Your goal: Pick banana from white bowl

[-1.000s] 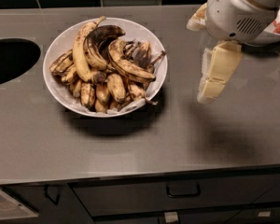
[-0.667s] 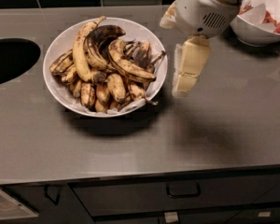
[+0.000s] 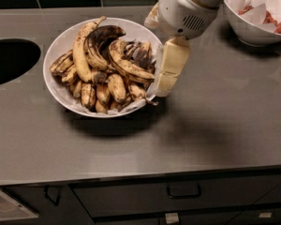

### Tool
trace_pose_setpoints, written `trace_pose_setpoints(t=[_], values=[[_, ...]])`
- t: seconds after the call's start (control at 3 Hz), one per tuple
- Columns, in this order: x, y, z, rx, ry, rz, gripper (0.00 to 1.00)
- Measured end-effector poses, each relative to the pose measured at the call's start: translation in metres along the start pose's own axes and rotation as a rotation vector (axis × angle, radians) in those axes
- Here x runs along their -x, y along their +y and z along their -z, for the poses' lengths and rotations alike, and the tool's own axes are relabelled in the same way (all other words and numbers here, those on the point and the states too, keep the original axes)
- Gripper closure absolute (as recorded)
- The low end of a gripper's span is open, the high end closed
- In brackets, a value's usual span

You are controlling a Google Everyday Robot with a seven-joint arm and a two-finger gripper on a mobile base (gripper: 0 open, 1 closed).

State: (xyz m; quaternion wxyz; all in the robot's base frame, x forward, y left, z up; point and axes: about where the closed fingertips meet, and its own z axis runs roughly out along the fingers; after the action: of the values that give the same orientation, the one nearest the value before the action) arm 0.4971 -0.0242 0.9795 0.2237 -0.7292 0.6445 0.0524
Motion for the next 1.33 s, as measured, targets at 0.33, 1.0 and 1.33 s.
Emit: trace_pose_setpoints(t=[0.33, 1.0, 1.33], values=[[0.005, -0.006, -0.019, -0.040, -0.009, -0.038, 0.00], [0.009, -0.010, -0.031, -0.041, -0.011, -0.057, 0.16], [0.009, -0.010, -0.031, -0.040, -0.012, -0.058, 0.23]])
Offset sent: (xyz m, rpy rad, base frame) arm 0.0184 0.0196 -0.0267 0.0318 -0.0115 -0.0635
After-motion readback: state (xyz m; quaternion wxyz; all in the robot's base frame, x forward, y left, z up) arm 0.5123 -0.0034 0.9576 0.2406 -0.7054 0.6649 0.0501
